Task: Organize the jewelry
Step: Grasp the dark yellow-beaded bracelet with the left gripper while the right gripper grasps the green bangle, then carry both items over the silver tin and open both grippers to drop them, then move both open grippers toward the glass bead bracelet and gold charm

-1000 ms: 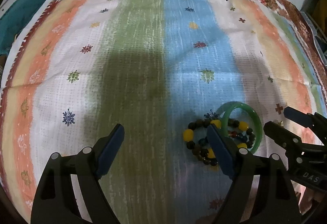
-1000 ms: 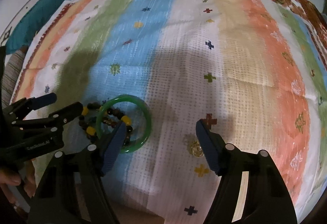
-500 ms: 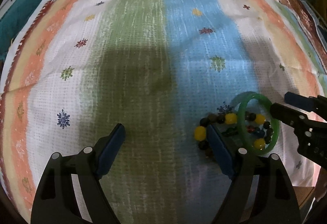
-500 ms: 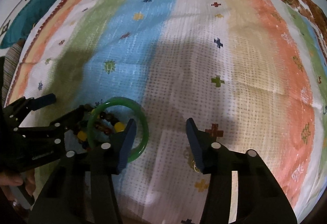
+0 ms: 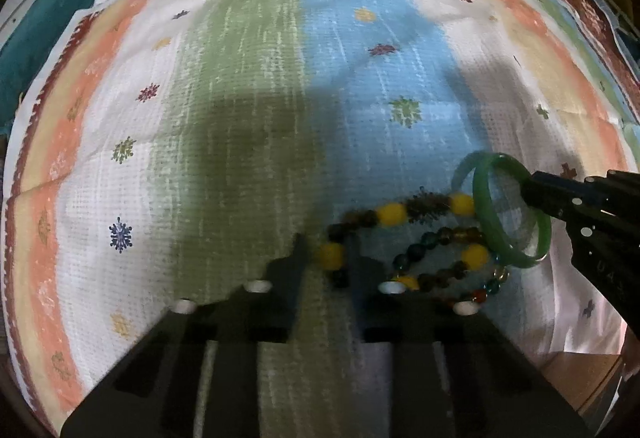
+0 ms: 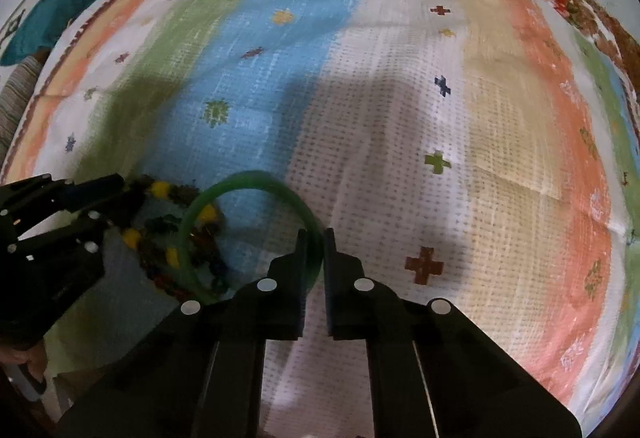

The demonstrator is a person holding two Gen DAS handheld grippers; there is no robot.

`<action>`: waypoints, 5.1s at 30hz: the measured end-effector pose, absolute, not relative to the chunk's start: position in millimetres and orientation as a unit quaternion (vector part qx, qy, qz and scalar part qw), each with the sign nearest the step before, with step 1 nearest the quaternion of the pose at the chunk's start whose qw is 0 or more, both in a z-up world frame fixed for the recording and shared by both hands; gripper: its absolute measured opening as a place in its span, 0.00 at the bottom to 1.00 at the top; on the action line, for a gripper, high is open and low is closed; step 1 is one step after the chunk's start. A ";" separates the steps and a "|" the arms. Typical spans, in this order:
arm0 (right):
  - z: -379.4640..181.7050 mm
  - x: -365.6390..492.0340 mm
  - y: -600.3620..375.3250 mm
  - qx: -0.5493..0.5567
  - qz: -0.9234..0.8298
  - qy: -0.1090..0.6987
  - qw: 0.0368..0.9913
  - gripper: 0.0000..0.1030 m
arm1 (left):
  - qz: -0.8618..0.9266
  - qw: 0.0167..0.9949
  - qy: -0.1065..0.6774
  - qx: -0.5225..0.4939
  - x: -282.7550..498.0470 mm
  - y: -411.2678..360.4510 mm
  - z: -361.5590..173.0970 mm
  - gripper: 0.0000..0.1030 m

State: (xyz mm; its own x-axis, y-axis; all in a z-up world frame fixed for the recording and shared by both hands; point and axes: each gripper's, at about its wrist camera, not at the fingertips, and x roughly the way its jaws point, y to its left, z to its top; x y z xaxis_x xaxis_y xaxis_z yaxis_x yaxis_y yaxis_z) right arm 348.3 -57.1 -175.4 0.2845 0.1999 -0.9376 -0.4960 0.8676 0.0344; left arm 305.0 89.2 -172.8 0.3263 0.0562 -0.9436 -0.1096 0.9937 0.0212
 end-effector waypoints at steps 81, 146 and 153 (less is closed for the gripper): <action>-41.7 201.2 -129.6 -0.075 0.209 0.427 0.877 0.07 | -0.021 0.901 0.431 -0.048 173.6 16.4 -0.5 0.11; -70.2 209.9 -149.4 -0.058 0.171 0.481 0.858 0.70 | 0.065 0.881 0.460 -0.092 177.0 60.8 -39.7 0.77; -77.5 224.6 -149.6 -0.062 0.166 0.480 0.859 0.78 | 0.059 0.875 0.472 -0.090 190.4 60.9 -51.8 0.84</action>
State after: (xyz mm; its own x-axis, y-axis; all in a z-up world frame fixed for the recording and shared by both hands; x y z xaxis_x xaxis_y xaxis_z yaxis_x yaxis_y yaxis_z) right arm 224.6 -149.6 -77.5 0.4835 0.2265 -0.8455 -0.3448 0.9371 0.0540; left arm 190.4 60.9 -51.8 0.5481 0.0190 -0.8362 -0.1880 0.9770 -0.1010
